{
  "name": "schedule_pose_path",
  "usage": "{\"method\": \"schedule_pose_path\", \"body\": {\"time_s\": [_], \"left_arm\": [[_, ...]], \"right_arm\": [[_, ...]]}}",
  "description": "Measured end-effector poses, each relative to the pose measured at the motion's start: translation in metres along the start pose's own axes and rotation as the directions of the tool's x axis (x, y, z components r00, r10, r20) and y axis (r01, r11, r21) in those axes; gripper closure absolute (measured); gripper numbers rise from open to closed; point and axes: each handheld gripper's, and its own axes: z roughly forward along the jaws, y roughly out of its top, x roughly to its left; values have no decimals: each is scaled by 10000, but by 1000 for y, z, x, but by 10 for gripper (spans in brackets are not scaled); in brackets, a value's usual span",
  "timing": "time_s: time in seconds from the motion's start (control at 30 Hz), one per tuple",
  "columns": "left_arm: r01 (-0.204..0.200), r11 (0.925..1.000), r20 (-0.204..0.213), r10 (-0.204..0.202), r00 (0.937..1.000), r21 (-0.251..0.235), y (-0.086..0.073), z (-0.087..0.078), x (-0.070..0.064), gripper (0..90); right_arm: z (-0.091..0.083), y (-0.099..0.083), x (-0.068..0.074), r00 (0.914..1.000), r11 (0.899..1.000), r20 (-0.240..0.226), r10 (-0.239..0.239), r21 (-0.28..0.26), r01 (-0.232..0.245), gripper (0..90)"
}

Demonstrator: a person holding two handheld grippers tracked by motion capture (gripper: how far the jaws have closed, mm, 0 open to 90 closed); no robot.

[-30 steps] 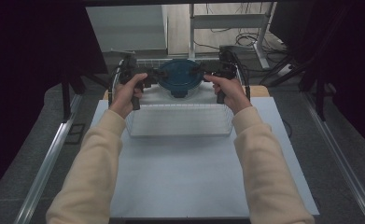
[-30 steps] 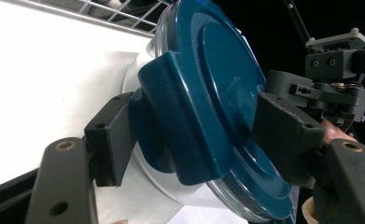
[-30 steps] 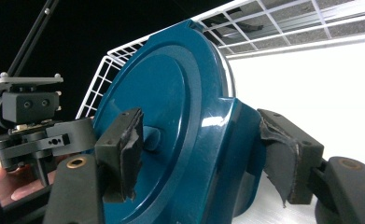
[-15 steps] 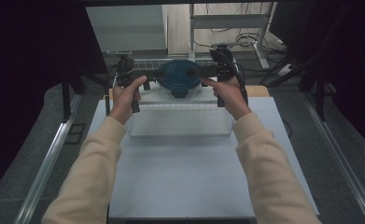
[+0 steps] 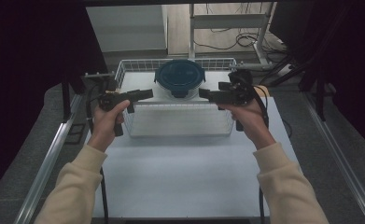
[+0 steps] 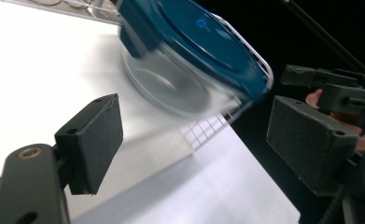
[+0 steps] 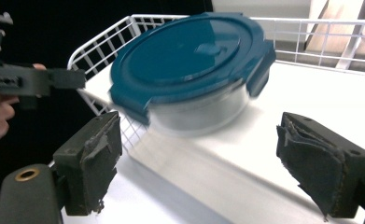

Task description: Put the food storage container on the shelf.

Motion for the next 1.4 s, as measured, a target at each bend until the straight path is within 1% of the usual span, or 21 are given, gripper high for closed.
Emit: {"method": "schedule_pose_path", "body": {"time_s": [0.07, 0.1, 0.17, 0.27, 0.37, 0.47, 0.5, 0.53, 0.6, 0.67, 0.73, 0.77, 0.87, 0.9, 0.93, 1.0, 1.07, 1.17, 1.23, 1.3, 1.4], "left_arm": [[-326, 9995, 31, 327, 9995, -29, -9, -8, -5, 187], [-431, 9991, 23, 431, 9991, -2, -15, -11, -7, 187], [-563, 9984, 145, 561, 9983, 107, -25, -14, -10, 187], [-1007, 9946, 81, 1005, 9949, 252, -40, -18, -15, 188], [-1099, 9930, 253, 1089, 9937, 433, -60, -21, -15, 188], [-1275, 9903, 151, 1268, 9918, 559, -80, -23, -14, 193], [-1373, 9887, 106, 1369, 9905, 603, -89, -24, -14, 194], [-1421, 9877, 85, 1419, 9898, 655, -95, -25, -14, 198], [-1523, 9839, 95, 1521, 9883, 938, -115, -24, -11, 206], [-1477, 9824, 153, 1469, 9890, 1141, -131, -22, -7, 209], [-1513, 9793, 64, 1518, 9884, 1344, -145, -21, -4, 209], [-1622, 9765, -47, 1645, 9864, 1422, -153, -21, -2, 209], [-1812, 9701, -96, 1851, 9827, 1615, -170, -22, 2, 212], [-2001, 9634, -124, 2056, 9786, 1784, -176, -22, 3, 214], [-2175, 9563, -214, 2258, 9739, 1954, -179, -22, 3, 214], [-2347, 9489, -377, 2478, 9681, 2110, -186, -24, 4, 217], [-2299, 9472, -337, 2432, 9694, 2236, -192, -25, 5, 218], [-2341, 9409, -473, 2527, 9664, 2450, -200, -25, 6, 219], [-2421, 9387, -540, 2626, 9634, 2453, -201, -26, 5, 220], [-2474, 9388, -593, 2685, 9615, 2396, -200, -26, 4, 221], [-2504, 9386, -634, 2722, 9601, 2374, -199, -25, 4, 220]], "right_arm": [[-9, -11, 4, 9996, 9994, -7, -299, -181, 299, 142], [-12, -15, 4, 9993, 9991, -37, -364, -207, 364, 143], [-17, -27, 6, 9989, 9988, -132, -439, -241, 436, 143], [-23, -45, 6, 9984, 9983, -217, -527, -253, 522, 145], [-29, -62, 6, 9980, 9981, -328, -533, -326, 522, 149], [-35, -81, 4, 9980, 9982, -374, -500, -342, 487, 153], [-36, -86, 3, 9981, 9984, -358, -506, -286, 496, 153], [-38, -94, 2, 9982, 9985, -331, -502, -224, 494, 153], [-41, -109, 1, 9984, 9989, -314, -465, -102, 462, 154], [-42, -125, 0, 9988, 9990, -241, -437, 34, 438, 157], [-41, -141, 0, 9986, 9983, -147, -505, 273, 509, 156], [-41, -146, -1, 9985, 9979, -93, -537, 354, 540, 157], [-39, -168, -3, 9993, 9971, -48, -380, 662, 383, 158], [-38, -174, -4, 9993, 9966, -64, -368, 728, 372, 159], [-37, -181, -5, 9995, 9967, -65, -325, 737, 329, 161], [-36, -190, -8, 9997, 9968, -54, -249, 764, 252, 165], [-34, -200, -11, 9999, 9965, -44, -118, 824, 121, 172], [-30, -208, -15, 10000, 9930, -12, -78, 1180, 79, 178], [-30, -209, -16, 10000, 9932, -53, -53, 1166, 59, 178], [-31, -207, -14, 9999, 9944, -46, -103, 1049, 107, 178], [-32, -207, -12, 9999, 9957, -107, -94, 916, 104, 171]]}}
